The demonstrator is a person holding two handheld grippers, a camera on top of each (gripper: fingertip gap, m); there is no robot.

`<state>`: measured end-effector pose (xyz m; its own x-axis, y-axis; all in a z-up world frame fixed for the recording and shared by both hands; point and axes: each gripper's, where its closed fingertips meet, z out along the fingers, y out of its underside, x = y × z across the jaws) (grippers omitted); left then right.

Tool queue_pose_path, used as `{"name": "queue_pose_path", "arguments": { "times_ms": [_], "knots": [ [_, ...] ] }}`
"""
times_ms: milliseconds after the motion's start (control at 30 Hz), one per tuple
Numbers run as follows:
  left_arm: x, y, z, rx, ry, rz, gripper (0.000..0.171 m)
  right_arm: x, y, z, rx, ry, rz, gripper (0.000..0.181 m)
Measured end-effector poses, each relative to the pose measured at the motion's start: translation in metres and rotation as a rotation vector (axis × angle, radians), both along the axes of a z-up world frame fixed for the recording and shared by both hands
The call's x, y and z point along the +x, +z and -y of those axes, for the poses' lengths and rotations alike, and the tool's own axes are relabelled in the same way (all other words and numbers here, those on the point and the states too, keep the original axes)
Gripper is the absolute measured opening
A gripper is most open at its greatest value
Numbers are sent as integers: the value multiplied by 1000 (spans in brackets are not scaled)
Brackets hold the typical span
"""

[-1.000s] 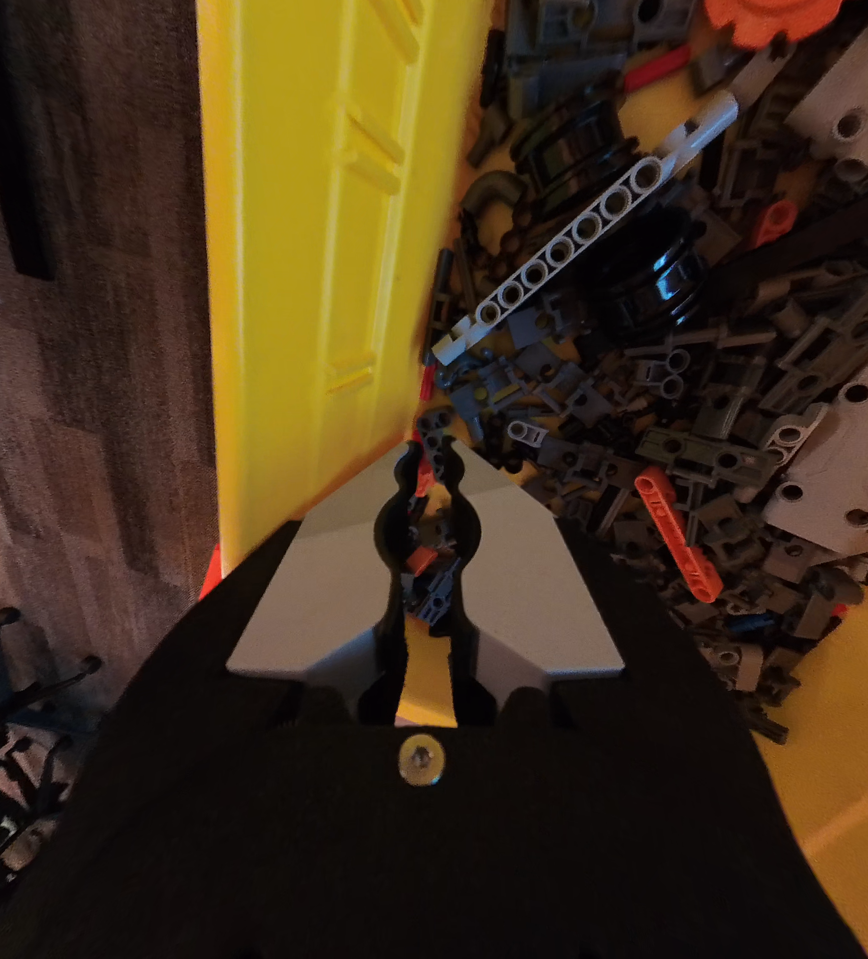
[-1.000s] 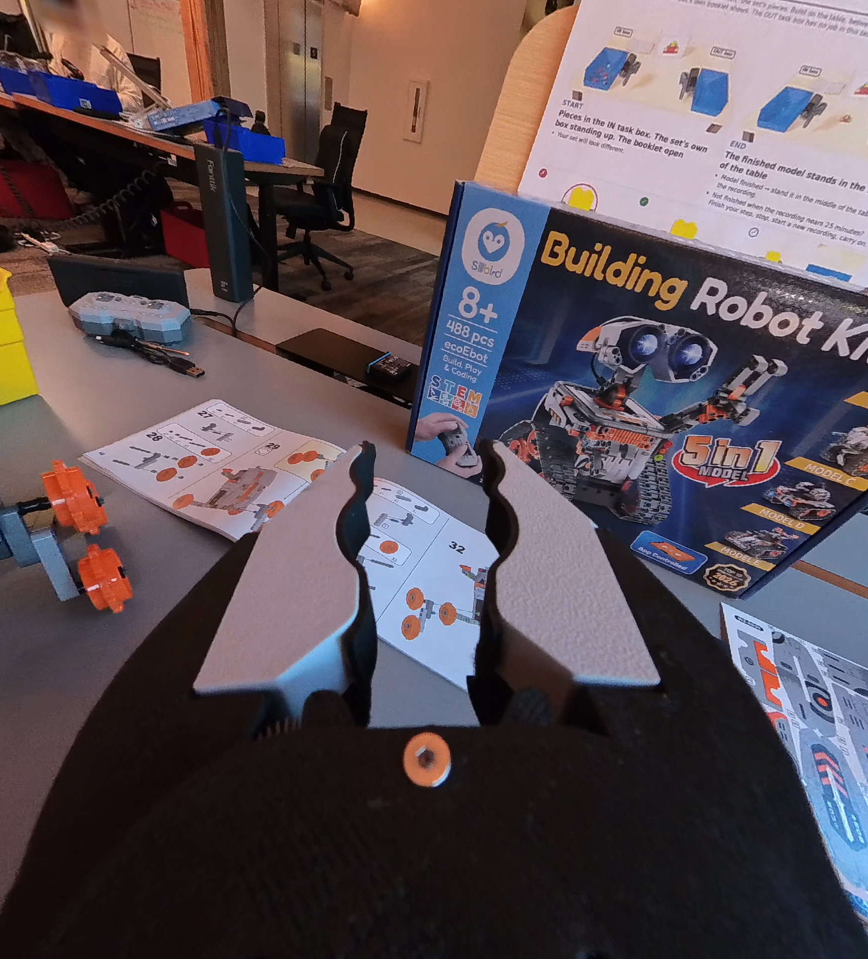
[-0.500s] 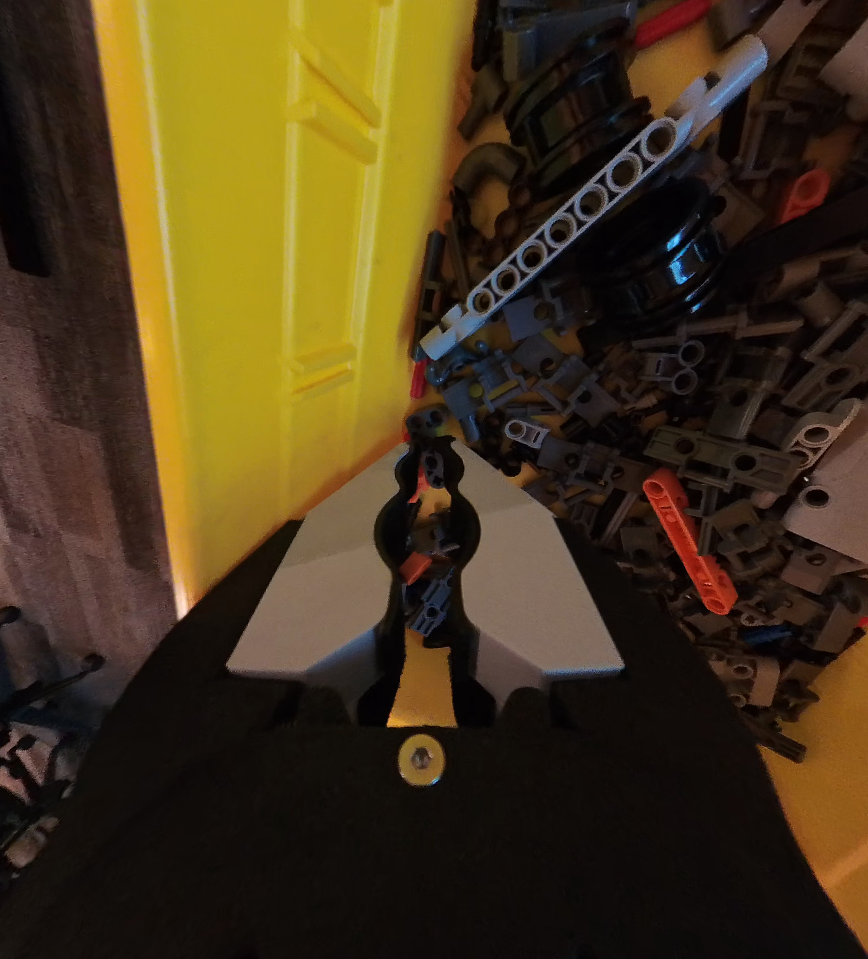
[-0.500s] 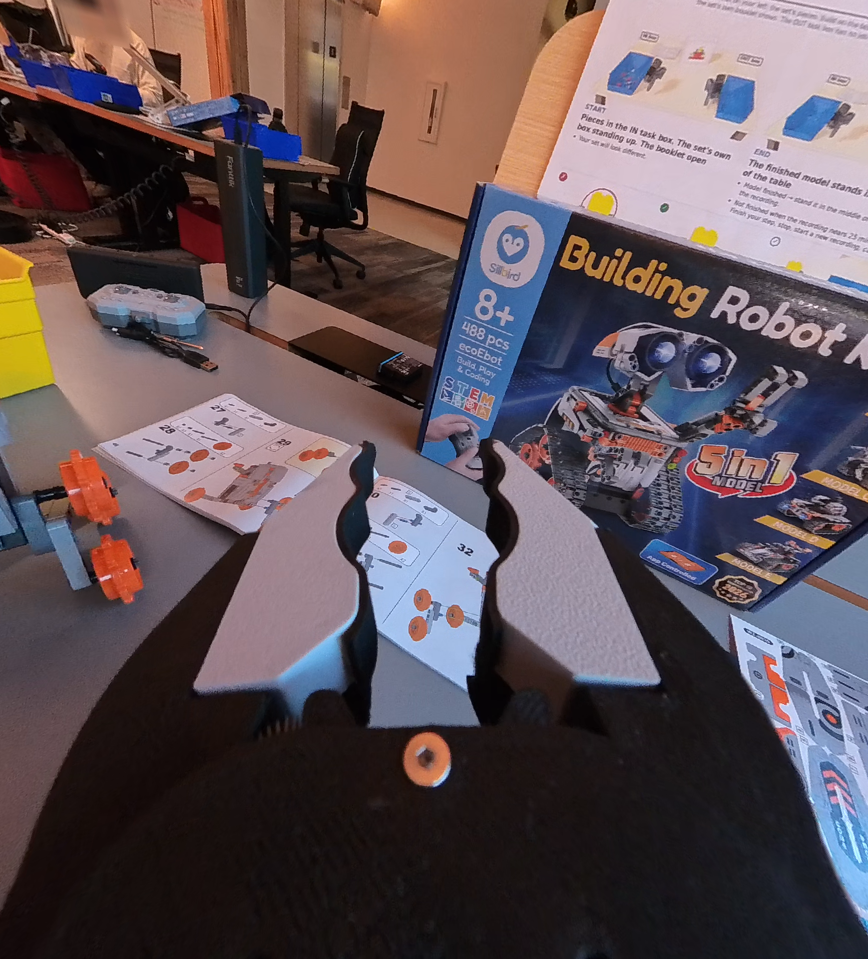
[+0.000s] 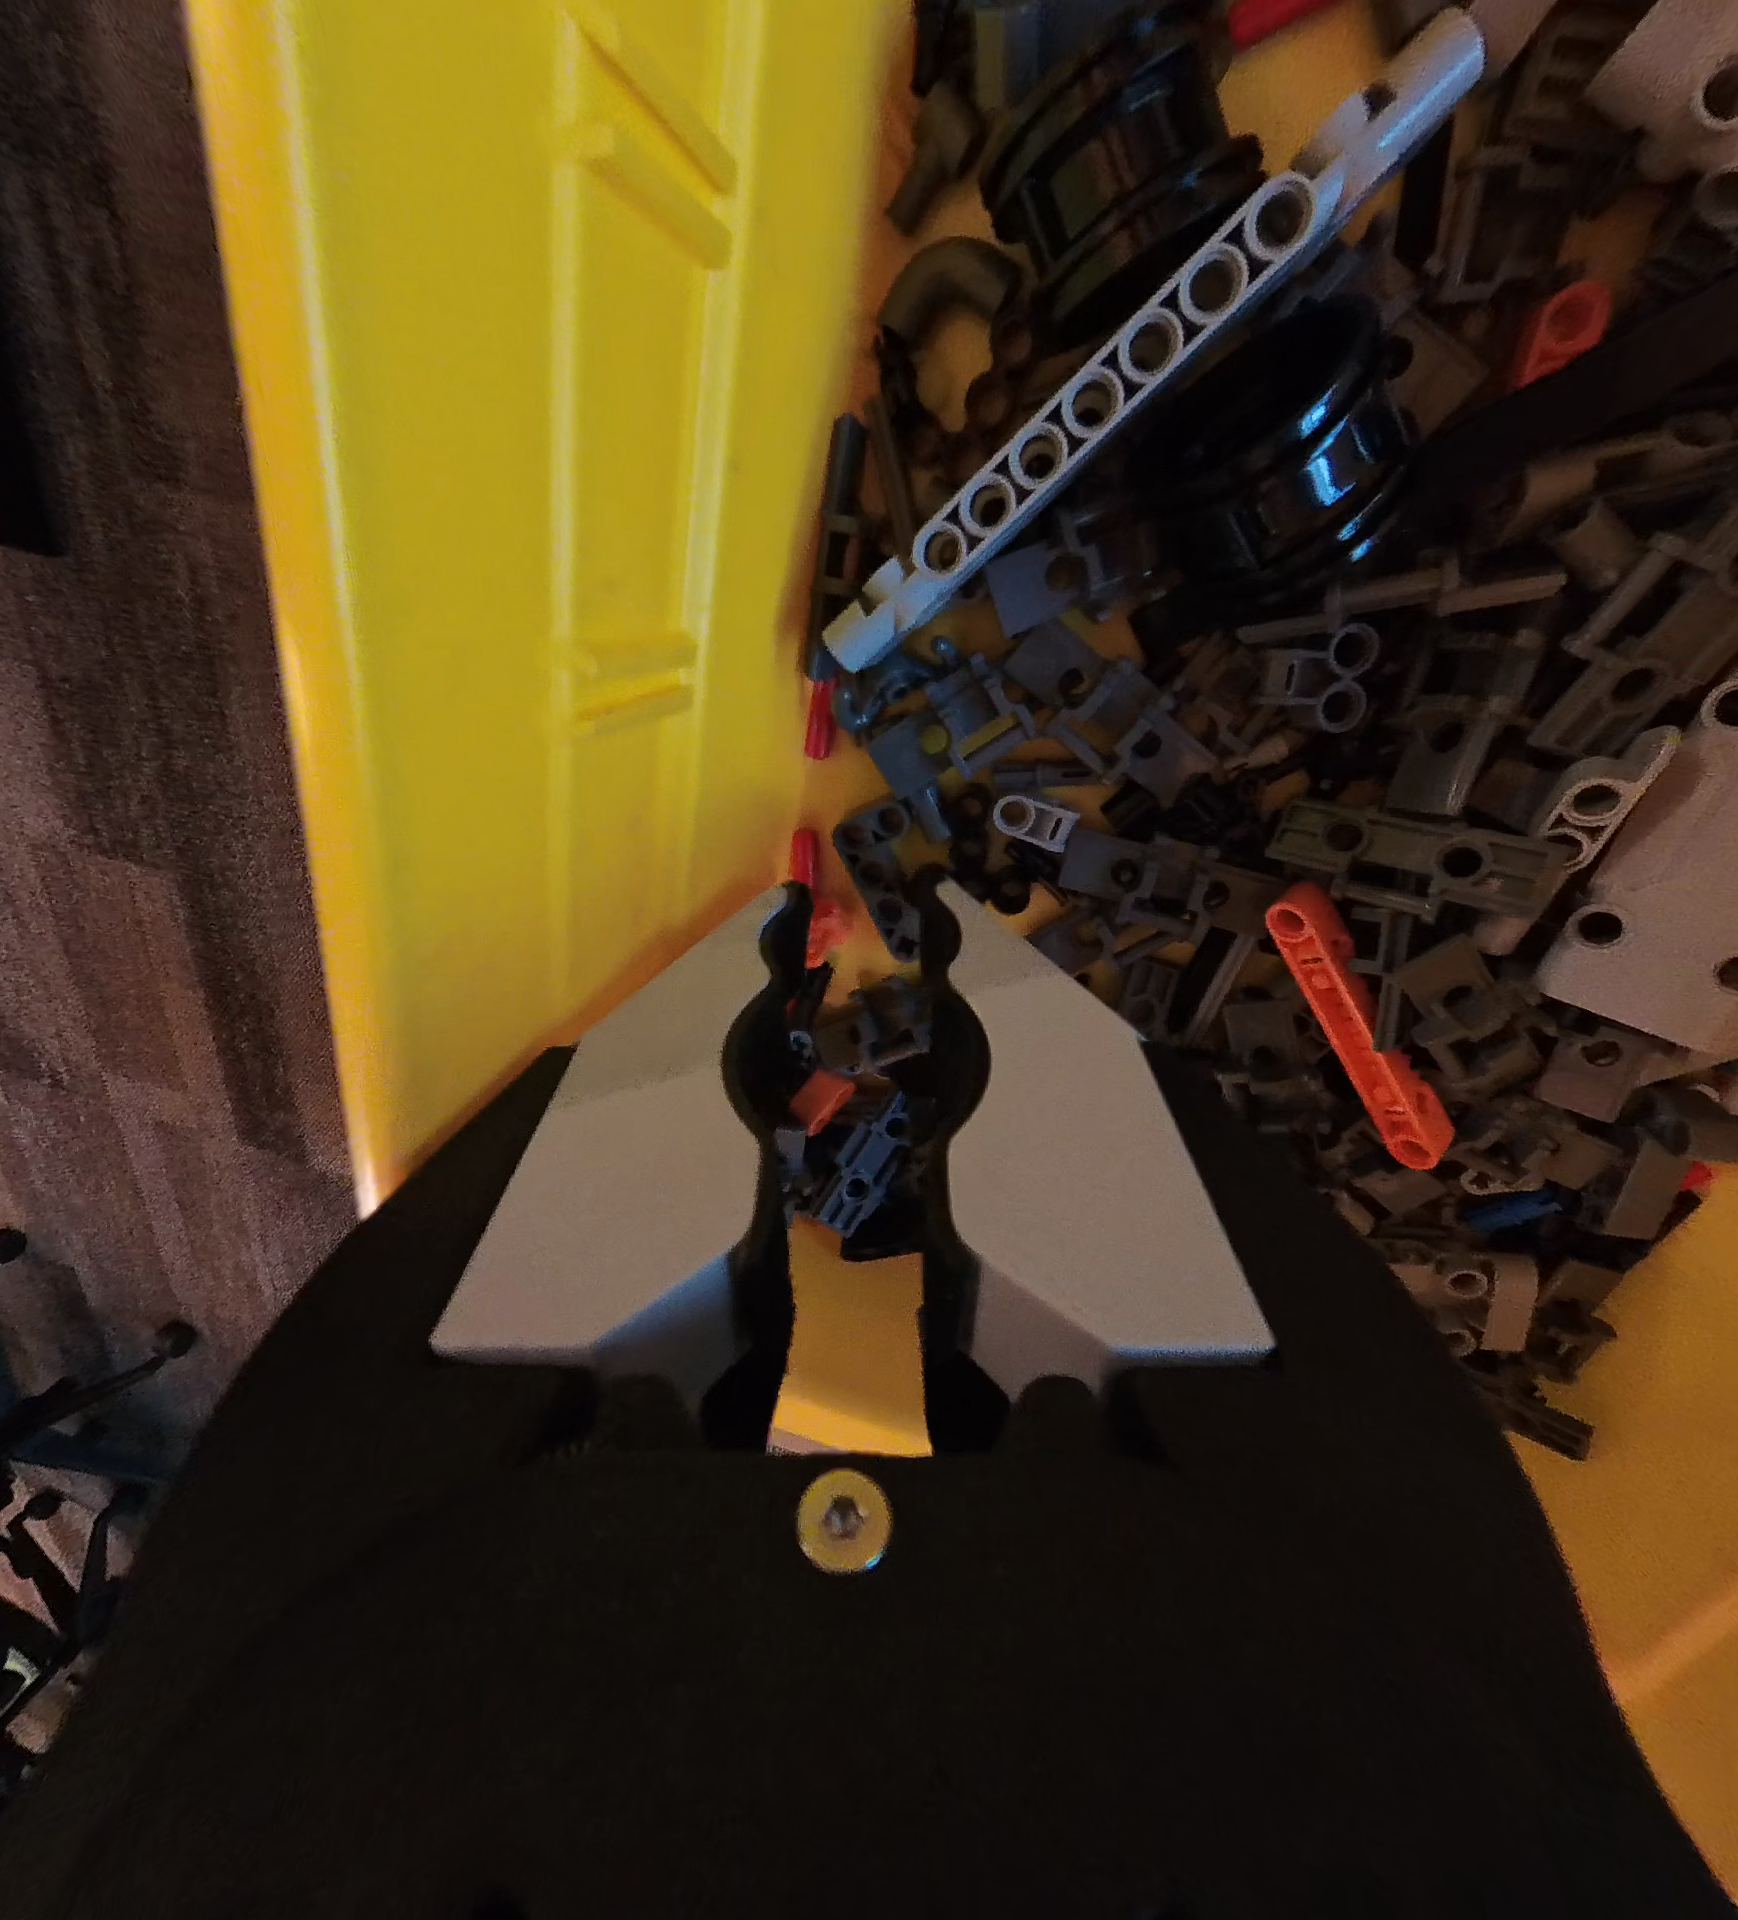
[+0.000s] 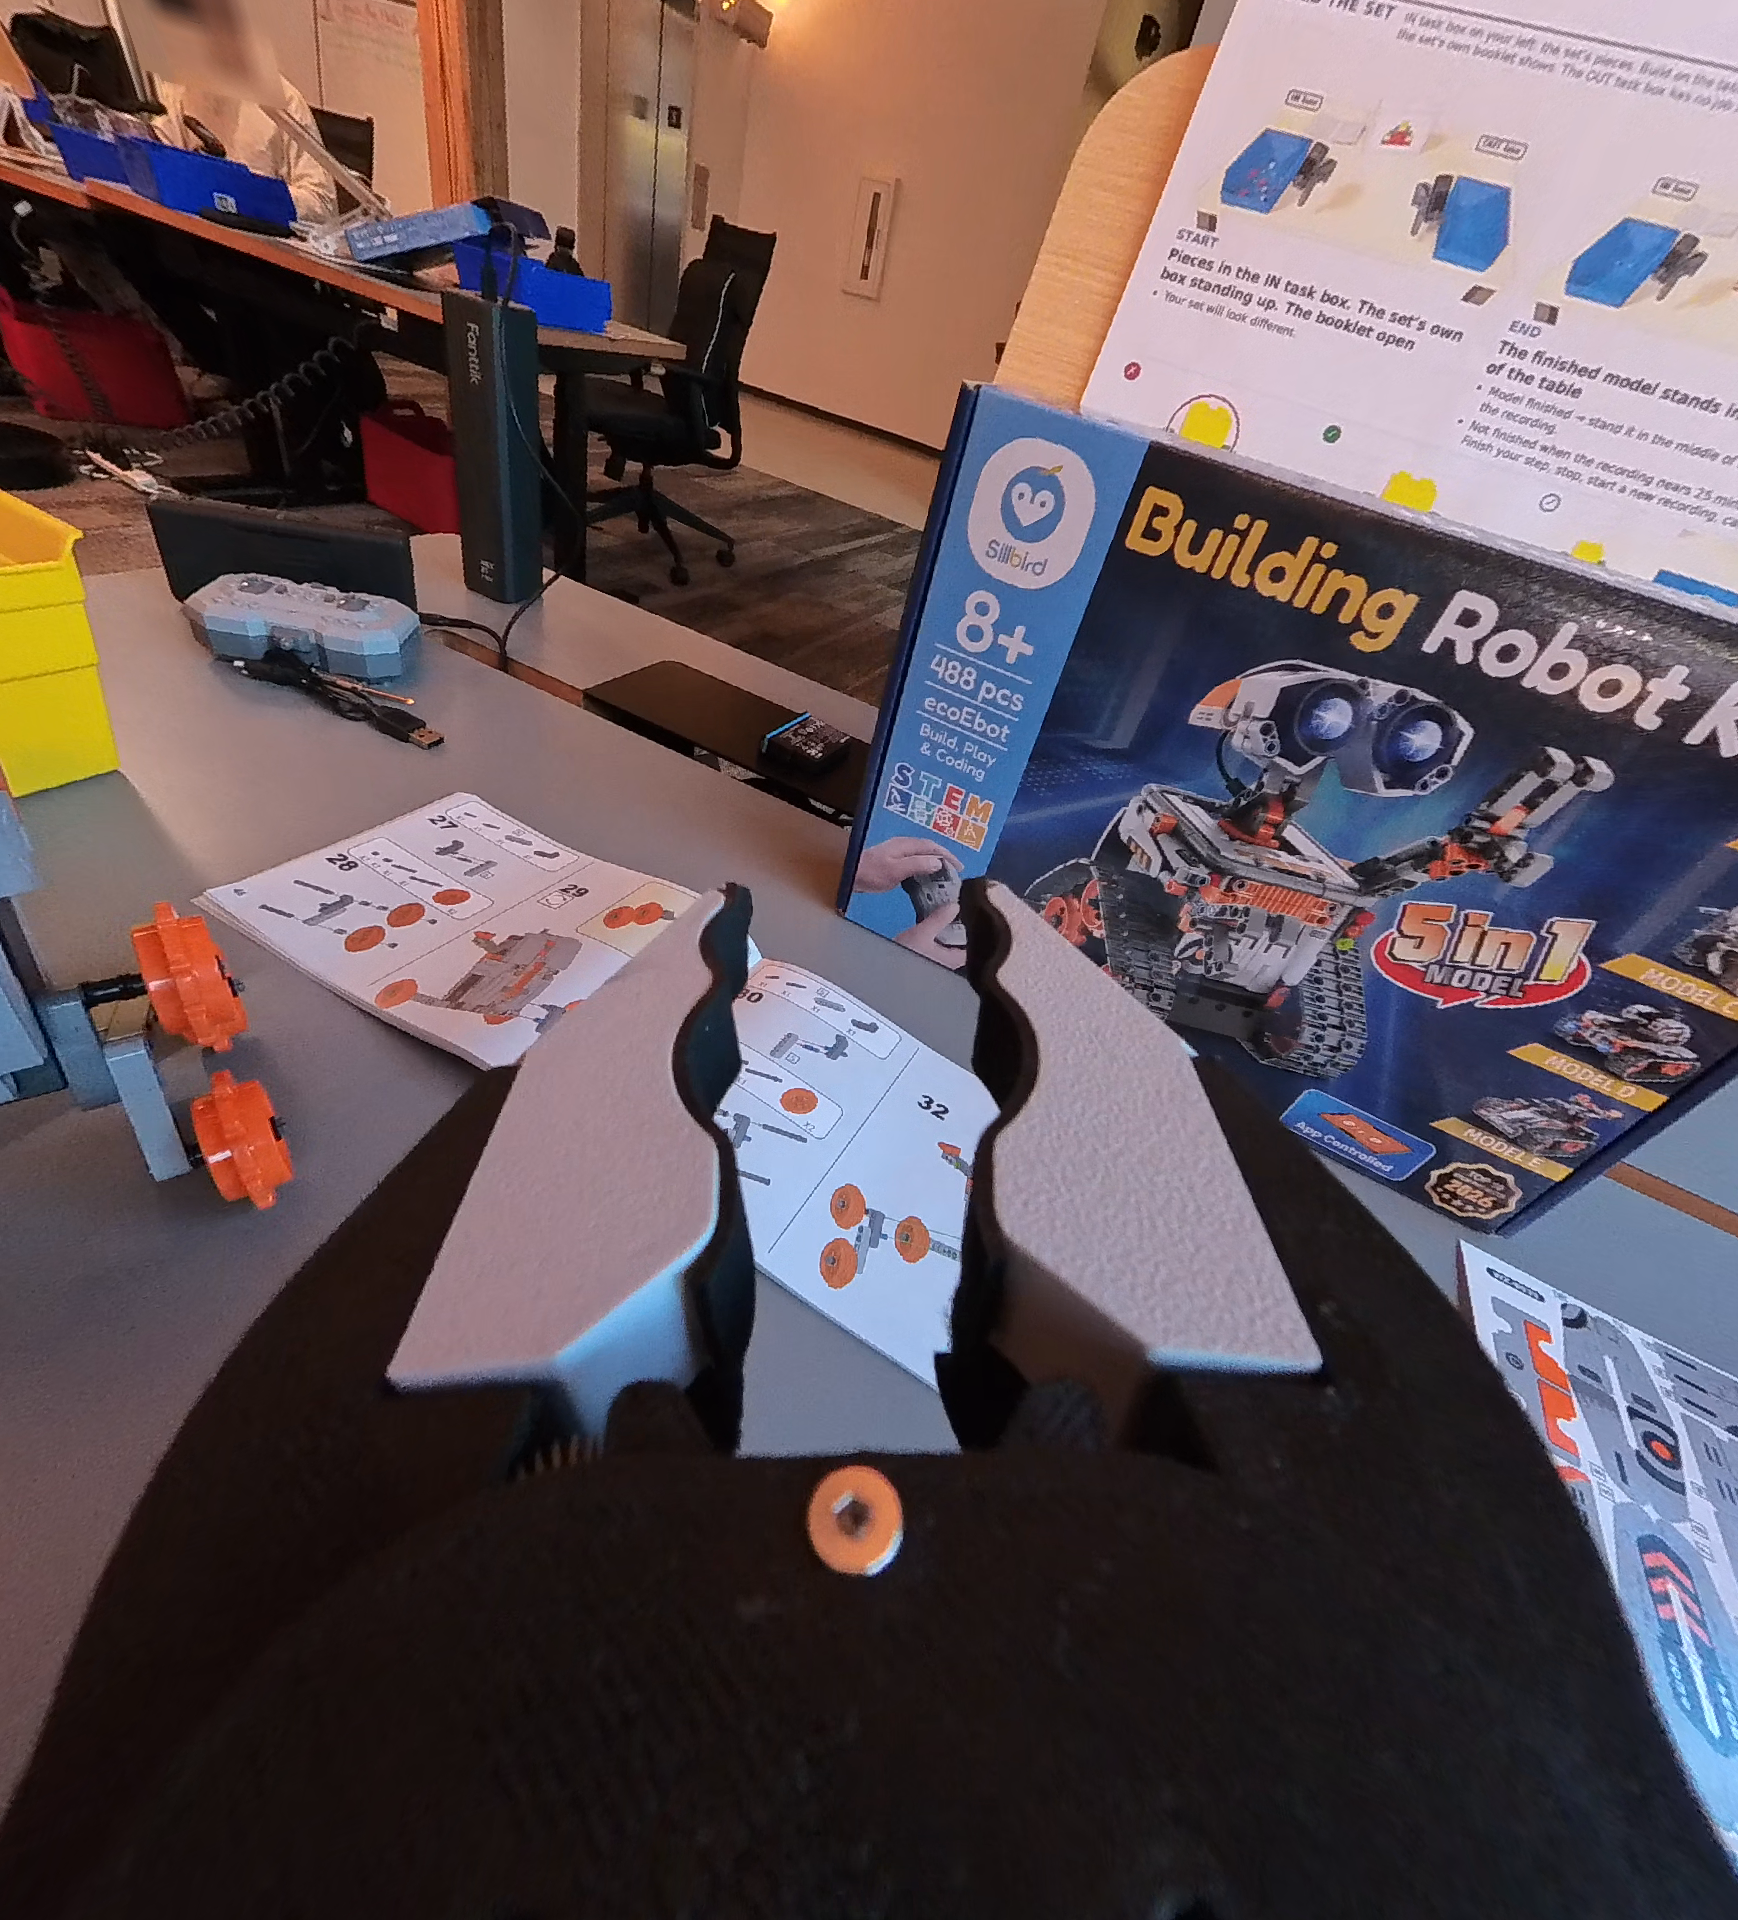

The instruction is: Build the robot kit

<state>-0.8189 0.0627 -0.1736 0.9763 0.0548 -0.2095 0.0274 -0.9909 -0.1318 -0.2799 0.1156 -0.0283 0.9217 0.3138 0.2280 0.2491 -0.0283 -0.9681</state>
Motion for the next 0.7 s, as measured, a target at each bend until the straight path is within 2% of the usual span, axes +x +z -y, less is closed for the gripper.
{"name": "queue_pose_path", "arguments": {
  "times_ms": [33,200,433,567,700],
  "knots": [
    [-1,0,-2,5,1,-4,13,0,0,0,0,0,1,42],
    [-1,-3,-3,7,15,26,6,0,0,0,0,3,-3,42],
    [3,-4,-3,18,22,54,13,-2,1,2,6,9,13,42],
    [4,-7,8,-10,32,48,17,-3,2,3,11,14,20,42],
    [-1,-3,3,48,19,24,9,-5,2,3,12,18,20,42]
  ]
}}
